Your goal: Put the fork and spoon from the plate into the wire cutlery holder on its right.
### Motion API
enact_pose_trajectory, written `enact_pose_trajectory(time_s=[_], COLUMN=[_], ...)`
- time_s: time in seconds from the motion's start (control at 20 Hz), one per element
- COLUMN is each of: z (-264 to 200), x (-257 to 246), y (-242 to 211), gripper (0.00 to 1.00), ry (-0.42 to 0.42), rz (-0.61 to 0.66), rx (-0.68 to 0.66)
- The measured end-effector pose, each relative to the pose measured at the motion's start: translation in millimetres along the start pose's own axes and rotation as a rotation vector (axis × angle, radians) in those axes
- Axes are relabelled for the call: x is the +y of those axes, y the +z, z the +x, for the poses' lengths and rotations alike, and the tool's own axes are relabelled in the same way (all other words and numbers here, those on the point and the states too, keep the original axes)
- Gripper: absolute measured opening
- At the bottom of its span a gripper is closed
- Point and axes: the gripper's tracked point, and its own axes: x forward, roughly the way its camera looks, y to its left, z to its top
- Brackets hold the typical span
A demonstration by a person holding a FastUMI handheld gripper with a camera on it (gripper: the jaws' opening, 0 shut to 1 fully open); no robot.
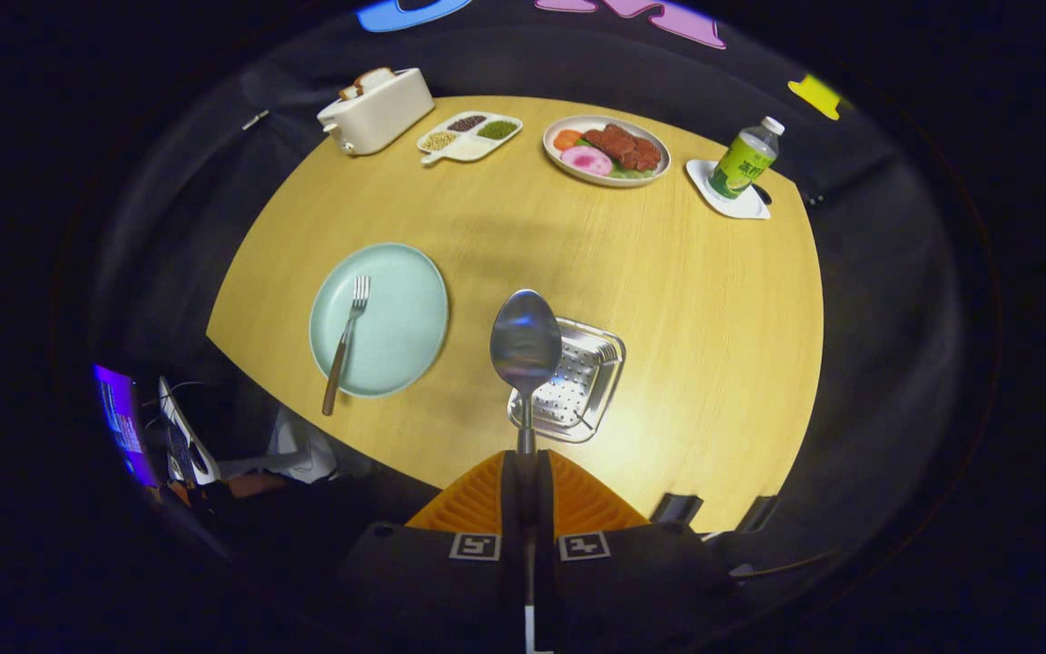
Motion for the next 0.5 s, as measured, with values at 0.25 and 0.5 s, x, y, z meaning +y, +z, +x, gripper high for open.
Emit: enact_pose_trajectory(time_s=[0.25, 0.5], z=[26.2, 38.4], x=[-23.1, -27.2], y=[-23.3, -24.1], gripper=[0.09, 0.09], ry=[-0.033, -0.051], rz=[-0.038, -0.054], rx=[0.194, 0.322])
